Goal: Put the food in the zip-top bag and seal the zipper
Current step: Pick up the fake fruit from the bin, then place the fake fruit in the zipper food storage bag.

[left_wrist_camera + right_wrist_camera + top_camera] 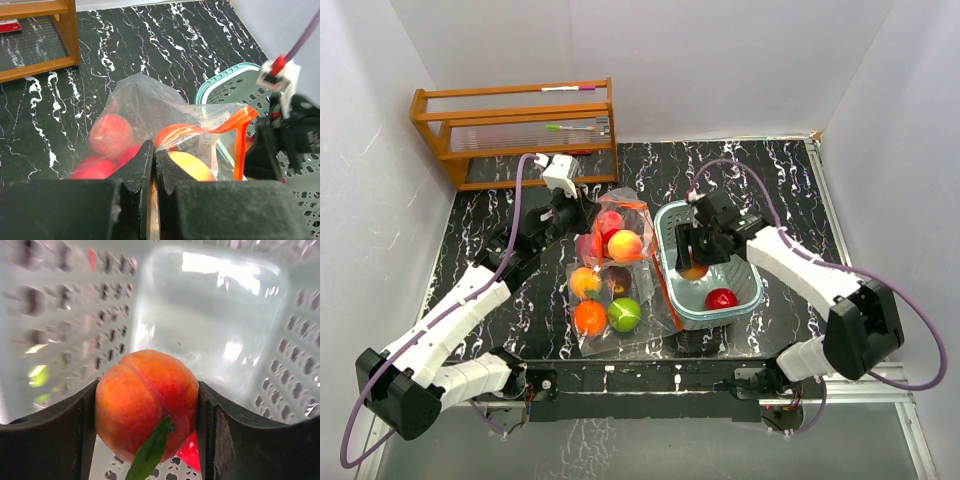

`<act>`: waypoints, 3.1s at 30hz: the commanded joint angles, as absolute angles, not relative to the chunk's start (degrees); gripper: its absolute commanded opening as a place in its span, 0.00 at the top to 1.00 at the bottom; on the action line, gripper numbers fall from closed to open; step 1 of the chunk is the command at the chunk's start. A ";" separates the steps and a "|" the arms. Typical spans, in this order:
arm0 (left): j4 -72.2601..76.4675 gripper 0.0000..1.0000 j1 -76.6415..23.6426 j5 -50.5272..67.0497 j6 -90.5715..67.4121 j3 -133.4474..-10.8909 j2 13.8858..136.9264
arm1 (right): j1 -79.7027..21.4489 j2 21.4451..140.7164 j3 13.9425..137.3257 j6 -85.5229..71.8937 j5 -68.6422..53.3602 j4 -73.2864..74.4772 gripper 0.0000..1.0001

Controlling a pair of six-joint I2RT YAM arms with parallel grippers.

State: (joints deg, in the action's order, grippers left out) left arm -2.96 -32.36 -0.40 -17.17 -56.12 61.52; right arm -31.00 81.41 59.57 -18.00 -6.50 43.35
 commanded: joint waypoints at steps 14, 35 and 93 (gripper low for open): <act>0.35 1.00 -31.76 0.72 -18.10 -55.79 61.41 | -30.29 69.03 81.12 -15.43 -30.82 34.79 0.81; -0.53 1.00 -31.72 3.51 -19.42 -57.56 59.91 | -43.01 78.80 79.60 -21.43 -3.98 19.93 0.81; 6.47 1.00 -31.73 16.48 -34.90 -62.23 65.61 | -47.36 78.67 73.04 -27.19 12.60 9.01 0.29</act>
State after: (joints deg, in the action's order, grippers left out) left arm 3.81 -31.94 12.69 -33.01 -59.96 66.52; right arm -47.00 77.10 68.23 -27.38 10.11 11.77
